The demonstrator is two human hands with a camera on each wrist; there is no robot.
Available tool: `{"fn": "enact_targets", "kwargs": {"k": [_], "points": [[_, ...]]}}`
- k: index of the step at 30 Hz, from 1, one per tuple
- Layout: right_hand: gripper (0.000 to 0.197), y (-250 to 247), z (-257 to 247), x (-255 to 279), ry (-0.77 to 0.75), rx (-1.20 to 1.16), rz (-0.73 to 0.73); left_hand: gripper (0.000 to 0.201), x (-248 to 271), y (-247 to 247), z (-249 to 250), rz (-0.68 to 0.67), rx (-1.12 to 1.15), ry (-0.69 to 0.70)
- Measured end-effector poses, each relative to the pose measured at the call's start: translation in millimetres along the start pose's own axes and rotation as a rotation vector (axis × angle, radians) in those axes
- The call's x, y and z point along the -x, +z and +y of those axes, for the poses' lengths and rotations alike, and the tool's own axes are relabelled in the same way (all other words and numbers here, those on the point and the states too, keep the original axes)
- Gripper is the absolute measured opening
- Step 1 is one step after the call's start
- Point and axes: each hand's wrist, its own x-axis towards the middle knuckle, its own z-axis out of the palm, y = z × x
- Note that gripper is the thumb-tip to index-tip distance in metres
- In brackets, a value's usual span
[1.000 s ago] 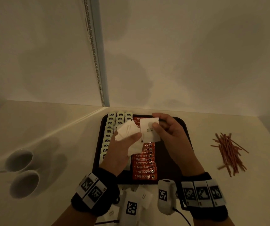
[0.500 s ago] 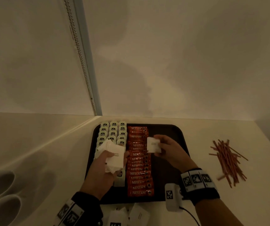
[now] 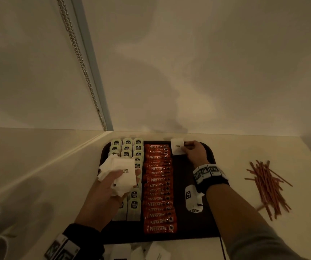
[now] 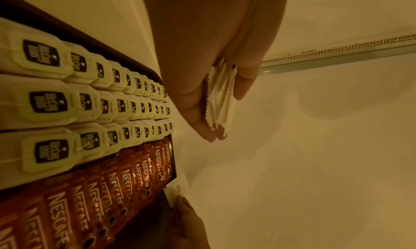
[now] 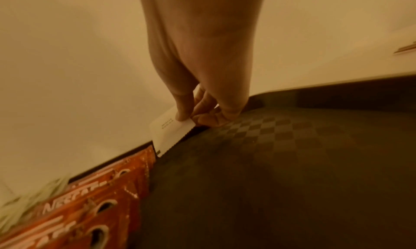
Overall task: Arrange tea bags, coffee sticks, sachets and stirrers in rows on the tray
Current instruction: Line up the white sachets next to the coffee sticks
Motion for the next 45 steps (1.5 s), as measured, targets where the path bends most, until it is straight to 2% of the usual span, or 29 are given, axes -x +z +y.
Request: {"fn": "enact_targets", "kwargs": {"k": [2,5,6,7,9,10,17,20,22,26,27,28,30,32,35,37,40,43,45], "points": [[0.024,1.6,0.8,-1.2,-0.014,0.055,0.024,0.052,-4.1,-1.7,-2.1,0.011,0.016,0.007],[0.023,5.8,2.8,-3.9,0.000,0.076,0.047,0.111,-9.6,-3.3,-3.2,0.010,0.037,0.018],[0.023,7.4,3.0,-4.0,0.003,0.078,0.054,0.114,-10.0,-2.2,-3.8,0.005,0.034,0.022],[0.022,9.0,2.9,-3.9,0.000,0.078,0.062,0.102,-11.3,-2.9,-4.6,-0.002,0.028,0.030],[0.022,11.4,2.5,-2.7,-0.010,0.077,0.074,0.047,-10.8,0.6,-3.7,0.024,0.032,0.059],[0.023,12.3,2.4,-2.6,-0.013,0.074,0.081,0.032,-10.2,2.8,-4.1,0.058,-0.001,0.076],[0.027,15.5,0.2,0.4,-0.001,0.080,0.097,0.037,-9.6,10.8,-0.7,0.094,-0.095,0.094],[0.029,10.3,-21.2,16.1,-0.073,0.017,0.103,0.037,-7.8,16.8,3.5,0.094,-0.118,0.117],[0.022,3.9,-47.6,41.8,-0.173,-0.082,-0.028,0.036,-6.9,21.1,6.4,0.090,-0.121,0.134],[0.028,-13.1,-95.9,114.1,-0.307,-0.197,-0.665,0.033,-6.5,33.7,9.5,0.055,-0.120,0.148],[0.022,-15.2,-101.9,126.9,-0.334,-0.195,-0.739,0.034,-7.5,36.2,9.4,0.044,-0.110,0.149],[0.016,-15.7,-105.1,136.0,-0.370,-0.190,-0.748,0.037,-8.9,37.3,8.8,0.054,-0.104,0.148],[0.010,-14.1,-106.9,143.7,-0.421,-0.199,-0.658,0.040,-9.7,39.6,8.3,0.076,-0.086,0.151],[0.006,-12.8,-103.4,144.3,-0.400,-0.263,-0.574,0.038,-9.6,38.6,7.0,0.077,-0.066,0.139],[0.006,-15.3,-94.4,142.1,-0.379,-0.322,-0.539,0.032,-8.1,36.8,5.0,0.084,-0.077,0.086],[0.012,-18.4,-86.2,136.7,-0.332,-0.323,-0.535,0.031,-10.5,34.0,3.9,0.105,0.015,0.082],[0.014,-24.4,-68.1,114.9,-0.214,-0.426,-0.481,0.033,-12.8,27.1,1.2,0.088,0.144,0.004],[0.018,-31.3,-44.5,75.4,-0.190,-0.346,-0.266,0.041,-11.3,19.8,3.8,0.113,0.282,-0.119],[0.020,-36.5,-26.0,44.4,-0.156,-0.227,-0.107,0.032,-12.1,13.2,3.1,0.109,0.191,-0.028]]}}
